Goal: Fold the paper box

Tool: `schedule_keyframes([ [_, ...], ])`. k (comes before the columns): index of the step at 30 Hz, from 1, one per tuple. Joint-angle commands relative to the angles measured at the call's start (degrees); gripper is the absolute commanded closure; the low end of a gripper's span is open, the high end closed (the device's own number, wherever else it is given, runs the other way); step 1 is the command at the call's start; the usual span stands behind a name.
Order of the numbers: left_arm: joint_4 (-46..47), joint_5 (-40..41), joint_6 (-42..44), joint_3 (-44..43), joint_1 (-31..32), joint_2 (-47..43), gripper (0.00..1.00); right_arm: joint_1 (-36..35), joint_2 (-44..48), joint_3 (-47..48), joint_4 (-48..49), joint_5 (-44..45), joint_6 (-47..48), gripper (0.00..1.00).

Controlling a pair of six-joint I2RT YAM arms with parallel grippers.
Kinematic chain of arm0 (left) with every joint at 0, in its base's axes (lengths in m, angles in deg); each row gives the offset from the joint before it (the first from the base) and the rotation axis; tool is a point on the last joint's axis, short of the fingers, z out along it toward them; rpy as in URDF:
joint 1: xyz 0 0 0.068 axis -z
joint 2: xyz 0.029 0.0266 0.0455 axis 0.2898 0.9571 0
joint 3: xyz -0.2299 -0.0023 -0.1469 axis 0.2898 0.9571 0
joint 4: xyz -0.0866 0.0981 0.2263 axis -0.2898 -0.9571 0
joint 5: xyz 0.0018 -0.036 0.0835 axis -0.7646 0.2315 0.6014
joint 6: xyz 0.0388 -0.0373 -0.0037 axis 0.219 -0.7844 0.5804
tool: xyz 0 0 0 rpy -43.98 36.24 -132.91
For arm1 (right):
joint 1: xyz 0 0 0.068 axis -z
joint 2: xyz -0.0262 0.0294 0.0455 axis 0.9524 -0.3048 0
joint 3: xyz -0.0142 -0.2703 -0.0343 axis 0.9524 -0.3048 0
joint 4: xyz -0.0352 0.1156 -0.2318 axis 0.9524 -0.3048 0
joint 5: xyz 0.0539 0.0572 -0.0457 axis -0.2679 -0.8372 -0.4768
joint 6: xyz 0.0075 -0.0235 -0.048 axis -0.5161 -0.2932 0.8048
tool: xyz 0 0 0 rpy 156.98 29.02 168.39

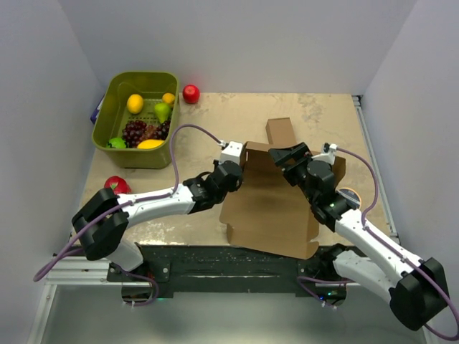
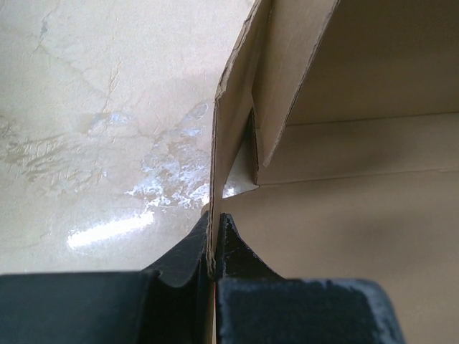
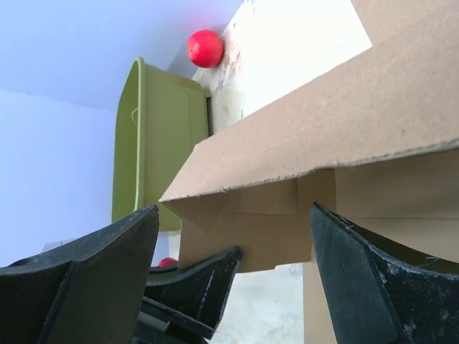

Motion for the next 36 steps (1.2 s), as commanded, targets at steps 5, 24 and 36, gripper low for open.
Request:
schedule_keyframes([
  [5, -4.28, 0.80, -1.09, 0.50, 1.45, -1.02, 1.00, 1.83, -1.52, -0.32, 3.85, 2.65, -5.02, 0.18],
  [24, -1.21, -0.08, 1.45, 1.99, 3.73, -1.90, 1.00, 2.53, -2.48, -5.78, 7.80, 6.79, -5.55, 0.52],
  [36, 6.26, -6.23, 5.41, 5.68, 4.09, -4.71, 1.00, 3.32, -3.54, -7.09, 12.38, 6.52, -6.86, 0.91],
])
